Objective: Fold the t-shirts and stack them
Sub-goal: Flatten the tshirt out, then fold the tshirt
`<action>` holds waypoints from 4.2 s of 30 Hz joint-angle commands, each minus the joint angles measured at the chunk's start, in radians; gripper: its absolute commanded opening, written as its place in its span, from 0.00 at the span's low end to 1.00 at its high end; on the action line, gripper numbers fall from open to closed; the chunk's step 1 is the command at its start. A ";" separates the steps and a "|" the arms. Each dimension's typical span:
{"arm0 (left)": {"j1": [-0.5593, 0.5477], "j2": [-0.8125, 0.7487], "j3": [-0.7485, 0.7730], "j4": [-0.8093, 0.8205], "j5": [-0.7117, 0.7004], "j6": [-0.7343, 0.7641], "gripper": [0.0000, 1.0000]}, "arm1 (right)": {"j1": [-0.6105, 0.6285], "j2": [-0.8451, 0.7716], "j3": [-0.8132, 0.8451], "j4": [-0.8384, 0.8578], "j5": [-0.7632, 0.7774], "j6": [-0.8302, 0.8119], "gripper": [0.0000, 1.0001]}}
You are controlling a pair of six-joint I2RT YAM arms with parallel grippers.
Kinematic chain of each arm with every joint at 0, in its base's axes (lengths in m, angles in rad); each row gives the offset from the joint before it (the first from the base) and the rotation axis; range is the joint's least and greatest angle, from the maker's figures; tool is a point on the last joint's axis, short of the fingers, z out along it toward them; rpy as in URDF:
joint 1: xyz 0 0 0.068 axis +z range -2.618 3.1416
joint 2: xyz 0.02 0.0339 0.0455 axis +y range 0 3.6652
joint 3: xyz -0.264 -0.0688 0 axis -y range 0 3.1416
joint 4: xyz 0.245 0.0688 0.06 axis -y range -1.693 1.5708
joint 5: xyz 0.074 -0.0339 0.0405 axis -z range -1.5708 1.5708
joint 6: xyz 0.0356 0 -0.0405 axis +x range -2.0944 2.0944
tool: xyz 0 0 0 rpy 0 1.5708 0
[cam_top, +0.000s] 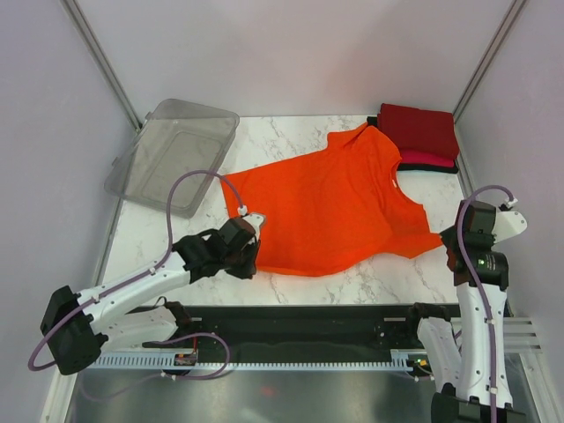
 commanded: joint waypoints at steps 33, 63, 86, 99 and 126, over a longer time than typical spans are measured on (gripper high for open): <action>-0.101 0.045 0.100 -0.148 -0.247 -0.259 0.02 | 0.008 0.111 -0.096 0.099 -0.100 -0.002 0.00; 0.347 0.473 0.297 -0.036 -0.175 -0.026 0.02 | 0.229 1.094 0.700 0.253 -0.011 -0.370 0.00; 0.371 0.614 0.386 -0.044 -0.217 -0.003 0.02 | 0.269 1.223 0.806 0.401 -0.193 -0.760 0.00; 0.379 0.677 0.416 -0.075 -0.256 0.005 0.02 | 0.299 1.282 0.837 0.423 -0.181 -0.878 0.00; 0.195 0.525 0.426 0.075 0.169 -0.003 0.41 | 0.156 0.914 0.410 0.268 -0.324 -0.159 0.48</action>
